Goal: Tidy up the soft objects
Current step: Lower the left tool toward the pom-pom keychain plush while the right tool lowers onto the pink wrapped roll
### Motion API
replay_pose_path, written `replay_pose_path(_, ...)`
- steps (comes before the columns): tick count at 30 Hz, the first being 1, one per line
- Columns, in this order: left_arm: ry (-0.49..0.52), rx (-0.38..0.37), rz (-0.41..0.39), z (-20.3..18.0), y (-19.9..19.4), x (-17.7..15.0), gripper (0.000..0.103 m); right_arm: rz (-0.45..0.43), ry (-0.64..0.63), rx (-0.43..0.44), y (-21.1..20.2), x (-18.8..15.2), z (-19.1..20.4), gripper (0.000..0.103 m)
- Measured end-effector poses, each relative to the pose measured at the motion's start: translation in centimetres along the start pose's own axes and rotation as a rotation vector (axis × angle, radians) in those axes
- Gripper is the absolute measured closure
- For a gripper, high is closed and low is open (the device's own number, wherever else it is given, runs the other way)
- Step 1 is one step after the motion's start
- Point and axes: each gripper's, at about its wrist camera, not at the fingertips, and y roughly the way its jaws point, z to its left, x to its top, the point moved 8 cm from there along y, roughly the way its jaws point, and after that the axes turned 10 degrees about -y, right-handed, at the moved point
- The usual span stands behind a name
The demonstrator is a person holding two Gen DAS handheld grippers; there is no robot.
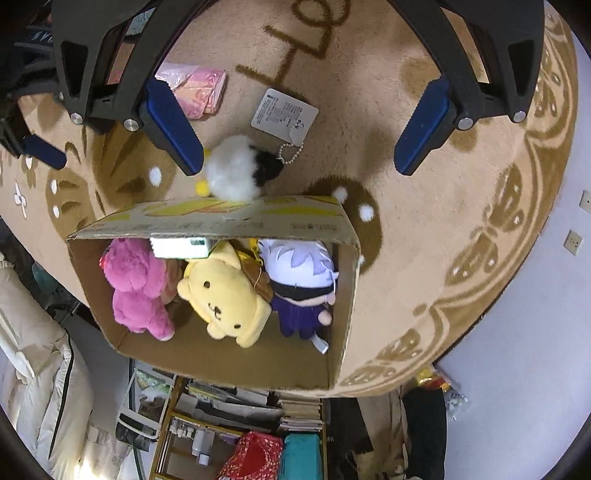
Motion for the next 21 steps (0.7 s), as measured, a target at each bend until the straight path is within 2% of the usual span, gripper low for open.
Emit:
replay_pose_path(9, -0.012, -0.061, 0.104, -0.7, 3.0, -1.2, 0.001, 0.068, -0.004, 0.037, 2.3, -2.3, 0.7, 0.006)
replay_pose_path(15, -0.045, -0.053, 0.146, -0.3, 4.8, -1.4, 0.001, 0.103, -0.015, 0.058, 3.5, -3.4, 1.2, 0.011)
replay_pose_path(18, -0.075, -0.065, 0.174, 0.0, 5.5, -1.6, 0.001, 0.119, -0.014, 0.097, 4.2, -4.2, 1.8, 0.015)
replay_pose_path(21, -0.078, -0.061, 0.191, 0.2, 6.0, -1.8, 0.001, 0.143, -0.017, 0.130, 5.0, -5.0, 2.4, 0.015)
